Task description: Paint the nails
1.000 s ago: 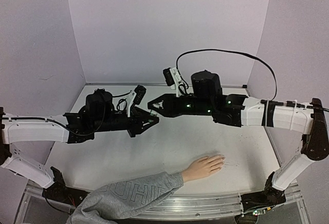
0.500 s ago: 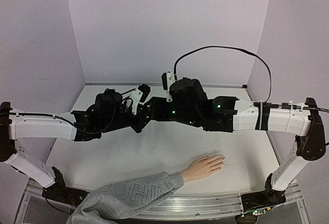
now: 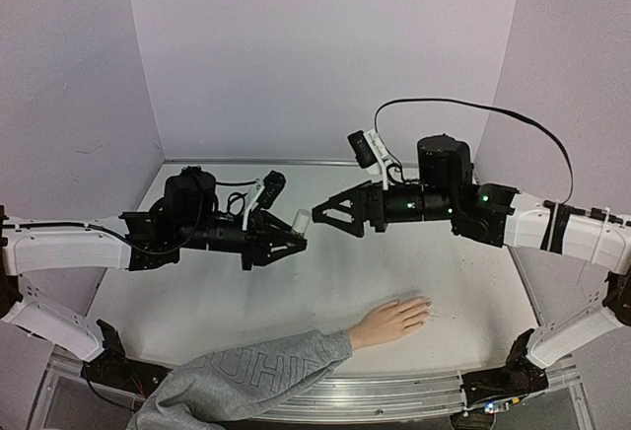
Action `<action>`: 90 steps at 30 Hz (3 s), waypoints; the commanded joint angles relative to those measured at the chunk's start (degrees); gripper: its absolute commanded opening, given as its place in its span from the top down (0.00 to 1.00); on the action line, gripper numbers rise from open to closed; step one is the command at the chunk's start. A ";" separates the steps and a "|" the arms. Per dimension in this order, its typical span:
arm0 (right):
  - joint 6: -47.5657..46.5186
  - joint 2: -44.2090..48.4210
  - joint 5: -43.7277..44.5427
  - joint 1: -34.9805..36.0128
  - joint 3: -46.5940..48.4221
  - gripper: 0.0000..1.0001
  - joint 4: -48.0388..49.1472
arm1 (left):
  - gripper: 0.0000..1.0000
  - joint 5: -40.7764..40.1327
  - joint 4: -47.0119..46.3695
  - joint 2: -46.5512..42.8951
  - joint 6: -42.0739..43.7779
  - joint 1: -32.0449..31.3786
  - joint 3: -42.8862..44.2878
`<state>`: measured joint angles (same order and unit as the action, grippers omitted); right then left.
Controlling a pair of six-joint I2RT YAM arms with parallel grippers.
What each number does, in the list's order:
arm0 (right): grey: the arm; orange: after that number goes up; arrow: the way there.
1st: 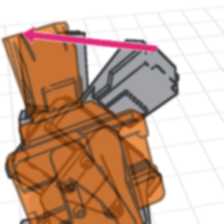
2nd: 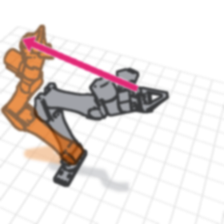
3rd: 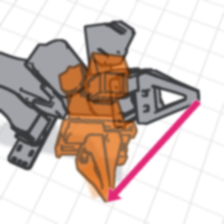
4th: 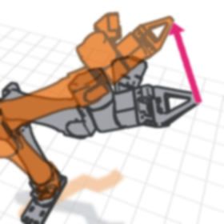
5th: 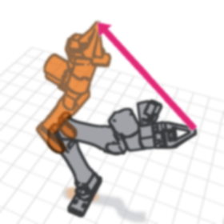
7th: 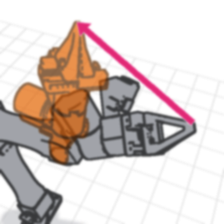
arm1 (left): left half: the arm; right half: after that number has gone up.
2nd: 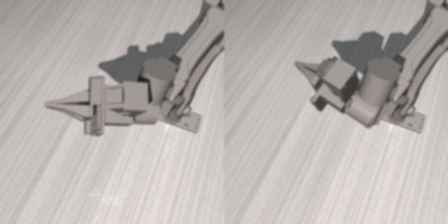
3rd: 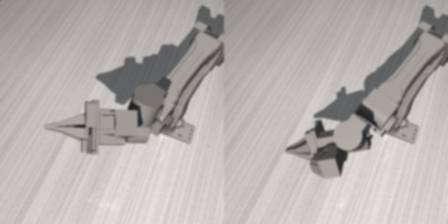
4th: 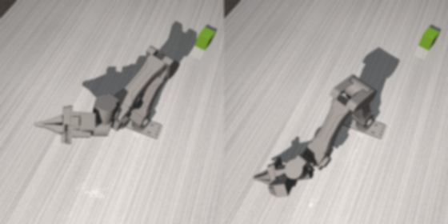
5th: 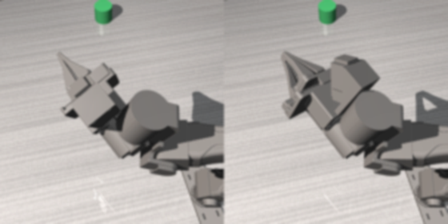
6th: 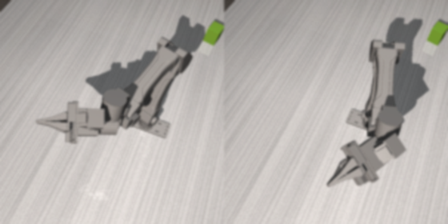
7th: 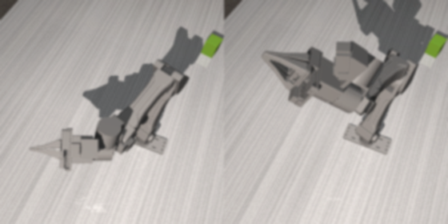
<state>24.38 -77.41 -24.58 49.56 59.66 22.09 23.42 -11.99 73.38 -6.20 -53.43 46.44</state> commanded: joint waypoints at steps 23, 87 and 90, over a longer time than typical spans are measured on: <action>3.17 -4.81 -30.14 3.68 -0.65 0.56 25.05 | 1.00 30.53 -11.96 3.51 -8.13 -1.19 5.95; -2.49 -6.99 -25.74 6.26 6.50 0.51 12.53 | 1.00 37.77 -5.39 0.87 -5.23 -0.62 5.32; -1.84 -7.85 -27.56 6.25 6.44 0.57 13.20 | 1.00 37.56 -5.41 1.09 -5.23 -0.62 5.50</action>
<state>21.26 -84.40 -47.64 55.90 64.75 29.95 58.67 -14.39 74.59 -10.98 -53.76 48.73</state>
